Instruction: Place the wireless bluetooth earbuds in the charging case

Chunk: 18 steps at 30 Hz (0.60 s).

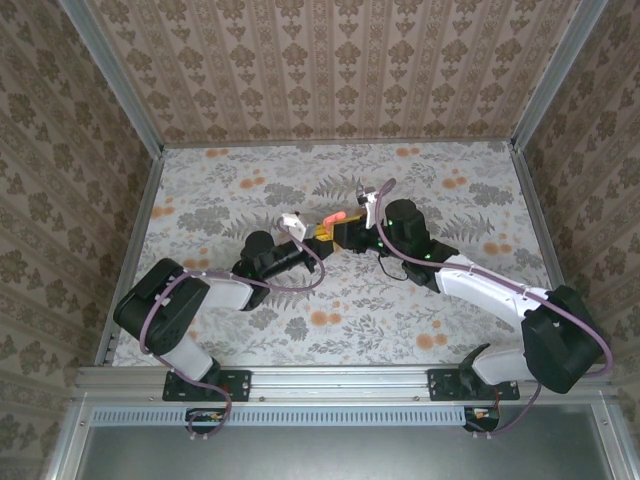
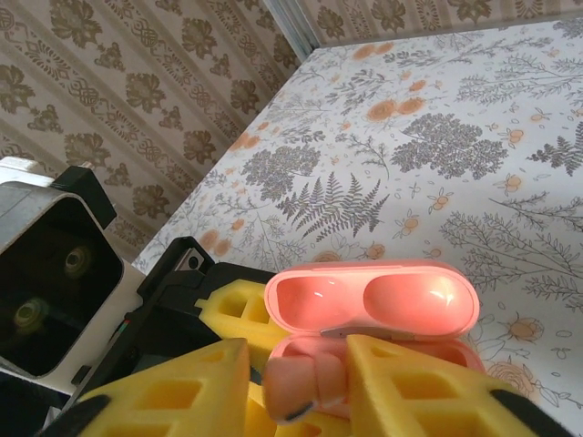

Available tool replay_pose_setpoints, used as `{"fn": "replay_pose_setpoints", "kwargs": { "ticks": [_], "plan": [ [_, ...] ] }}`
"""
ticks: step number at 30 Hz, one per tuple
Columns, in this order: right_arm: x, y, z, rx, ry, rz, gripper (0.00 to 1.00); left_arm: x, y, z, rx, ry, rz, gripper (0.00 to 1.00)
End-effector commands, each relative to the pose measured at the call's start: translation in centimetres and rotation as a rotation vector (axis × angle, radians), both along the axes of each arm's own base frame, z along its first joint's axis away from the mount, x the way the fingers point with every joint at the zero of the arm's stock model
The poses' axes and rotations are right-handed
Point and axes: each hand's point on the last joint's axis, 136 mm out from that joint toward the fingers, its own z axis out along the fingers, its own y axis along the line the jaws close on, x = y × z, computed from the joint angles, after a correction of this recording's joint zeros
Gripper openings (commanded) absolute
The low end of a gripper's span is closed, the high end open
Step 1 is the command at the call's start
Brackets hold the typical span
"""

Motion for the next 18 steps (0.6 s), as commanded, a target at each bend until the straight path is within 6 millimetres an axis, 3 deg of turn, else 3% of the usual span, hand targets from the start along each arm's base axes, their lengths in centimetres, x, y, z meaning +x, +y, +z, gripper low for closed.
{"fn": "replay_pose_setpoints", "kwargs": {
  "ticks": [1, 11, 18],
  "plan": [
    [-0.6, -0.6, -1.9, -0.056, 0.061, -0.015, 0.38, 0.1, 0.2, 6.1, -0.126, -0.132, -0.005, 0.12],
    [-0.2, -0.2, -0.3, -0.039, 0.037, -0.011, 0.45, -0.1, 0.2, 6.2, -0.123, -0.14, -0.014, 0.12],
    [-0.9, -0.9, 3.3, -0.004, -0.013, 0.012, 0.49, -0.5, 0.3, 4.9, -0.088, -0.147, -0.029, 0.12]
  ]
}}
